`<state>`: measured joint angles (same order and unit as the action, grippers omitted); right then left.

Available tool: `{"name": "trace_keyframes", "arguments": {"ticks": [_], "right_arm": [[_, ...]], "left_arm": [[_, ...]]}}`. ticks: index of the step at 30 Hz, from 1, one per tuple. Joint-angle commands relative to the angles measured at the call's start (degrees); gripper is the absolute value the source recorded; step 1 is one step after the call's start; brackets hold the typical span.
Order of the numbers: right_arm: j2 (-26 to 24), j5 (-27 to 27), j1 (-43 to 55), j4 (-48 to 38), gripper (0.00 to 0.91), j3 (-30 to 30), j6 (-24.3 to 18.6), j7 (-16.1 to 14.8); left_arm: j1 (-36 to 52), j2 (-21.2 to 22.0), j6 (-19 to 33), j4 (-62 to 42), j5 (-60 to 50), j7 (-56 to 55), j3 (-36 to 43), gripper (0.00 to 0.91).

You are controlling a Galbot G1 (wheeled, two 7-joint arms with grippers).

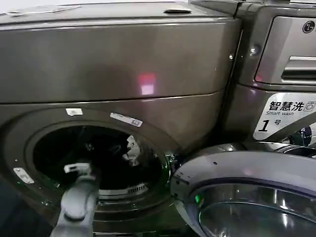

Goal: Grasp the clothes from the dryer.

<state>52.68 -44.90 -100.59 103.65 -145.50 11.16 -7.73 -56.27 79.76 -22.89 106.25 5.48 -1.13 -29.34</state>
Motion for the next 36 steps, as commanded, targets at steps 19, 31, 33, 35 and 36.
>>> {"name": "trace_keyframes", "arguments": {"ticks": [19,31,33,35,36], "right_arm": [[-0.40,-0.41,0.64,-1.63,0.907,0.35,-0.91,-0.31],[-0.37,-0.14,0.75,-2.01,0.907,0.28,-1.13,-0.30],[-0.34,-0.10,1.01,-1.75,0.907,0.53,-1.13,-0.20],[-0.27,-0.05,1.06,-1.65,0.907,0.58,-1.13,-0.19],[-0.24,-0.01,1.05,-1.69,0.907,0.60,-1.15,-0.20]], "left_arm": [[43.41,-2.75,2.37,-59.84,-5.80,16.64,14.55,0.907],[50.95,-8.33,12.81,-71.29,-25.43,49.30,26.73,0.907],[52.45,-8.83,15.18,-73.12,-31.32,51.96,27.49,0.907],[53.57,-9.20,19.65,-73.85,-37.96,55.16,27.82,0.907],[53.95,-9.22,19.98,-74.07,-39.23,55.97,27.84,0.907]]}}
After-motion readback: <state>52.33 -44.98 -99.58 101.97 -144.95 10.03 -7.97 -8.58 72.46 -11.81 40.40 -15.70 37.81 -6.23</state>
